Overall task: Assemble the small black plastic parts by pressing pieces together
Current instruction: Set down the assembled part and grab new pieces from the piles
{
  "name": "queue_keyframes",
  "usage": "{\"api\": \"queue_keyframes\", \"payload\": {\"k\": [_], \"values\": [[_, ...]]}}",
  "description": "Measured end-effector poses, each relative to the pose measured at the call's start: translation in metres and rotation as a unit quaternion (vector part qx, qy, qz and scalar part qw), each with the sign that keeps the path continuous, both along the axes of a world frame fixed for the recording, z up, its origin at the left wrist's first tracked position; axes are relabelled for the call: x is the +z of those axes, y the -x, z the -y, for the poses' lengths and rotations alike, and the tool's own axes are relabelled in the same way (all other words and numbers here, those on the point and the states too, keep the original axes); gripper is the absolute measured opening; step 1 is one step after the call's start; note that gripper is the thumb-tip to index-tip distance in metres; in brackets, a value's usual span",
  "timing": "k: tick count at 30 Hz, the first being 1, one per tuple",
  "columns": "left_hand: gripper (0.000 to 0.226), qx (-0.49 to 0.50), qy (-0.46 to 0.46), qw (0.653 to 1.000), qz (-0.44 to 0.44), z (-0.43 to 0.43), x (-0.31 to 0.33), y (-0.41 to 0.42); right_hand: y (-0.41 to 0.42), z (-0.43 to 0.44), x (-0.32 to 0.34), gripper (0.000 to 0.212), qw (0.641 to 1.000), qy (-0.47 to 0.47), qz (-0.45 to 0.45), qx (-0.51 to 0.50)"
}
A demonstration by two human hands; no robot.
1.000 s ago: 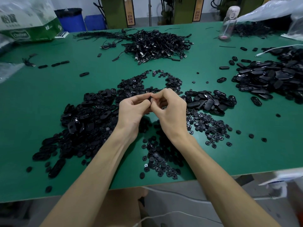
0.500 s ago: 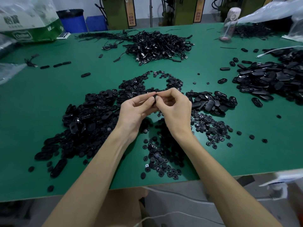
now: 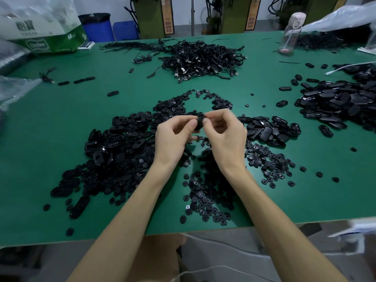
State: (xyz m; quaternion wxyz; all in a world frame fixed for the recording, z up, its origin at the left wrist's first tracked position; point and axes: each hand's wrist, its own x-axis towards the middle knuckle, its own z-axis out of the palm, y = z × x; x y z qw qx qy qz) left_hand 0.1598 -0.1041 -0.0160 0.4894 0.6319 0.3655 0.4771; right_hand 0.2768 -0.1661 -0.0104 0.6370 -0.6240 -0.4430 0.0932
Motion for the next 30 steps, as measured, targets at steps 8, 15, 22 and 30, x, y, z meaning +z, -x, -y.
{"api": "queue_keyframes", "payload": {"k": [8, 15, 22, 30], "values": [[0.025, 0.171, -0.141, 0.901, -0.374, -0.014, 0.005, 0.018, -0.022, -0.004, -0.004, 0.012, 0.993, 0.055, 0.018, -0.104], [0.013, 0.17, -0.114, 0.746, -0.633, -0.034, 0.028, 0.069, -0.053, -0.007, 0.008, 0.017, 0.973, 0.177, 0.09, -0.114], [0.01, 0.175, -0.093, 0.769, -0.608, -0.034, 0.029, 0.075, -0.089, 0.004, 0.012, 0.026, 0.939, 0.28, 0.141, -0.14], [0.005, 0.054, -0.038, 0.962, -0.264, -0.031, 0.041, 0.03, -0.075, -0.013, 0.015, 0.018, 0.943, 0.244, 0.226, 0.007]]}}
